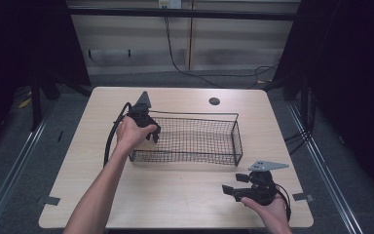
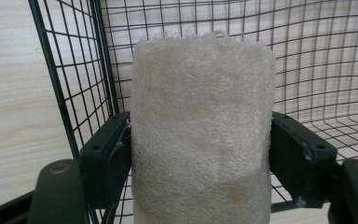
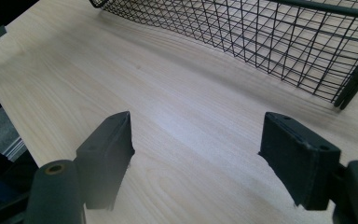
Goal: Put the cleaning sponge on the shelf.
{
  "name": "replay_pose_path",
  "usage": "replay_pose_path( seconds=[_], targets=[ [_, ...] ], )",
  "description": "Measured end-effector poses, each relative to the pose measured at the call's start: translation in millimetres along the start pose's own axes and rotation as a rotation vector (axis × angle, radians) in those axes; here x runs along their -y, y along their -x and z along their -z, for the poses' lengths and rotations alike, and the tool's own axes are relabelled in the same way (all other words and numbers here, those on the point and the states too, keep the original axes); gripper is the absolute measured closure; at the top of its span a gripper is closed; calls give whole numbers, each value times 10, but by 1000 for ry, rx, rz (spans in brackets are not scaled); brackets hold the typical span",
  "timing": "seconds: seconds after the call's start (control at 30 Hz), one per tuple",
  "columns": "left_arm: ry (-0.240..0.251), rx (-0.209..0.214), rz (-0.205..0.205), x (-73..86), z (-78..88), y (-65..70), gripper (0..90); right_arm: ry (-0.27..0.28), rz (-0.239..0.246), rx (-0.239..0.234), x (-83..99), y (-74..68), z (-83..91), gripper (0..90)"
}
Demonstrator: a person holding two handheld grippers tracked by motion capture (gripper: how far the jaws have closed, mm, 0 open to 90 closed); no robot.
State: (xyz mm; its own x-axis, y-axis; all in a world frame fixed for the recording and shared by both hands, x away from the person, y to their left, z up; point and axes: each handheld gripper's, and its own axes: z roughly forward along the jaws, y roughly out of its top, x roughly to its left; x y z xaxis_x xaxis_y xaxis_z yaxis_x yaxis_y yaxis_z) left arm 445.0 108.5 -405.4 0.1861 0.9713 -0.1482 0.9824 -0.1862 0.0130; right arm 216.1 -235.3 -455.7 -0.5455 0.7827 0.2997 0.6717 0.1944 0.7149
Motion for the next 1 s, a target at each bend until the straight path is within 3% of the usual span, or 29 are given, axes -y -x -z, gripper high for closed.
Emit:
replay_pose_path(
  seconds=[0.03, 0.2, 0.43, 0.63, 1.0],
  targets=[
    [3, 0, 19, 2, -24, -8, 276, 0, 0, 0, 0, 1, 2, 249],
    [1, -15, 25, 9, -61, -23, 276, -1, -1, 1, 1, 1, -1, 249],
    [-11, -16, 24, 8, -132, -2, 275, -4, -2, 1, 0, -1, -4, 249],
    [-12, -50, 30, 9, -200, 6, 275, -6, 1, 1, 1, 2, -6, 249],
    [-26, -49, 29, 9, -281, 26, 274, -5, -2, 0, 0, 0, -5, 249]
  ],
)
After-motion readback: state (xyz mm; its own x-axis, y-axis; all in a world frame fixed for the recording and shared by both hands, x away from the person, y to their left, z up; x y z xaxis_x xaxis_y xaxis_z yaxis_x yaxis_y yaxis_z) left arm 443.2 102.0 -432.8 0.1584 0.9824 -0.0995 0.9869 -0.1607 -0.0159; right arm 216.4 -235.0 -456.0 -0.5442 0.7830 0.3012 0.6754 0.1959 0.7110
